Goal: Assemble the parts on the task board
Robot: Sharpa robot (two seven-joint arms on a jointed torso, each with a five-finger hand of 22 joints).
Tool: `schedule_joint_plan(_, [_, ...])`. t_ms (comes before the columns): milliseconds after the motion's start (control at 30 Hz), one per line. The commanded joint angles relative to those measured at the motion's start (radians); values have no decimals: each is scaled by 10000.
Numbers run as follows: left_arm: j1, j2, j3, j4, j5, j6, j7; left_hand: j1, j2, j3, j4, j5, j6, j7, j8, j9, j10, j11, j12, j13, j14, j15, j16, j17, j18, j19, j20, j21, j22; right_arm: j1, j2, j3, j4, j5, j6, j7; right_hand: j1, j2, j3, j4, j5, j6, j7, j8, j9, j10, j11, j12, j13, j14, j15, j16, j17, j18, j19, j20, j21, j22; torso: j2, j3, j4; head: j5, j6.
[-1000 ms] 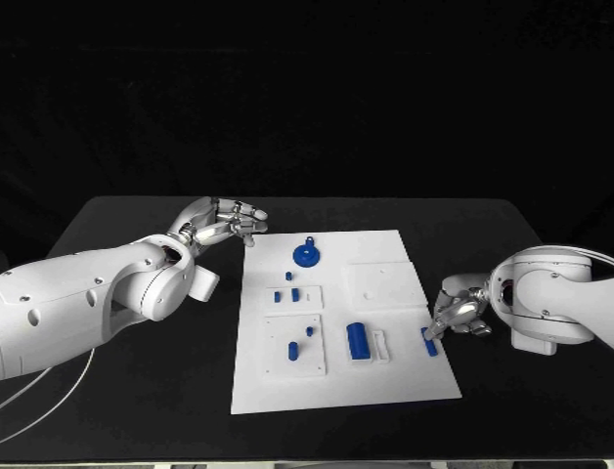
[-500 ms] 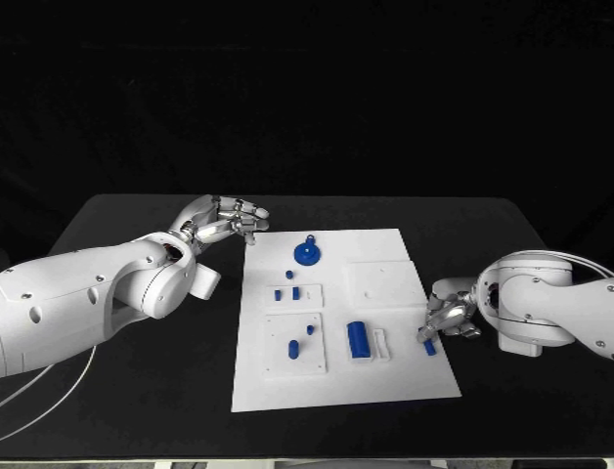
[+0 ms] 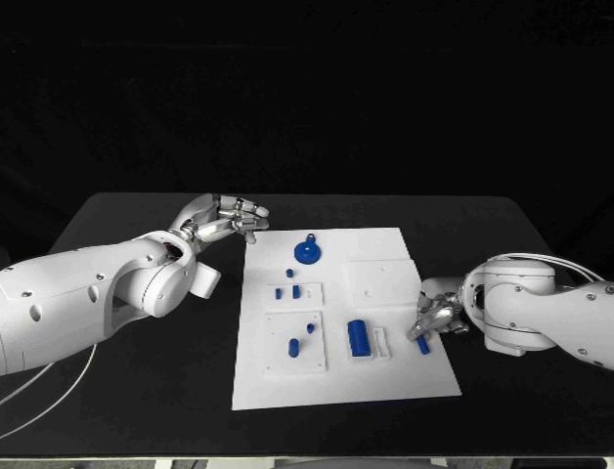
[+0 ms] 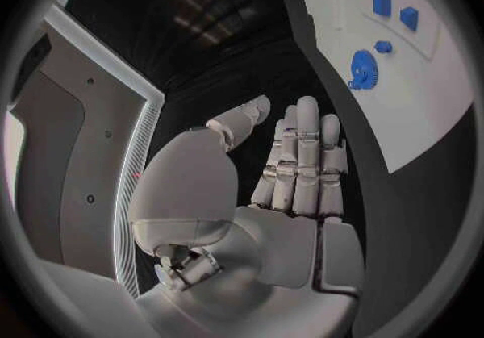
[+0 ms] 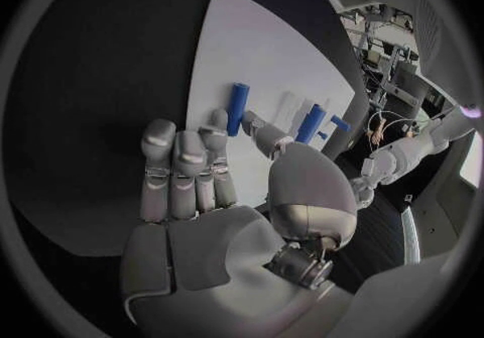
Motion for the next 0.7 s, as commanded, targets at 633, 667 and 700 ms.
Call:
schedule_joint_plan(633, [7, -42, 8, 45, 49, 110, -4, -104, -37, 0, 78, -35, -61, -16, 44, -21, -51, 3, -69, 10, -6, 15, -51, 23, -37, -46, -332, -59, 24, -399, -101, -200, 554, -744, 579, -84, 426, -740, 216, -240, -9, -107, 70, -2046, -881, -144, 2, -3, -4, -26, -22, -10, -14, 429, -20, 42, 30, 101, 3, 4, -5, 12, -31])
schedule_joint_plan(667, [7, -40, 8, 45, 49, 110, -4, -104, -38, 0, 78, -35, -62, -16, 44, -22, -52, 4, -70, 10, -6, 15, -52, 24, -37, -47, -332, -59, 24, -401, -104, -200, 555, -743, 558, -77, 515, -733, 278, -266, 5, -115, 75, -2058, -889, -148, 5, -7, -6, -26, -19, -16, -18, 429, -19, 39, 25, 97, 3, 5, -7, 9, -32])
schedule_joint_plan(700, [7, -38, 8, 45, 49, 112, -4, -104, -38, 0, 79, -35, -62, -16, 44, -22, -53, 4, -70, 10, -7, 16, -52, 25, -37, -48, -332, -60, 25, -402, -105, -200, 554, -743, 517, -71, 702, -669, 420, -335, 92, -133, 81, -2083, -905, -151, 10, -11, -11, -23, -15, -25, -23, 429, -23, 32, 13, 92, 2, 4, -9, 4, -31])
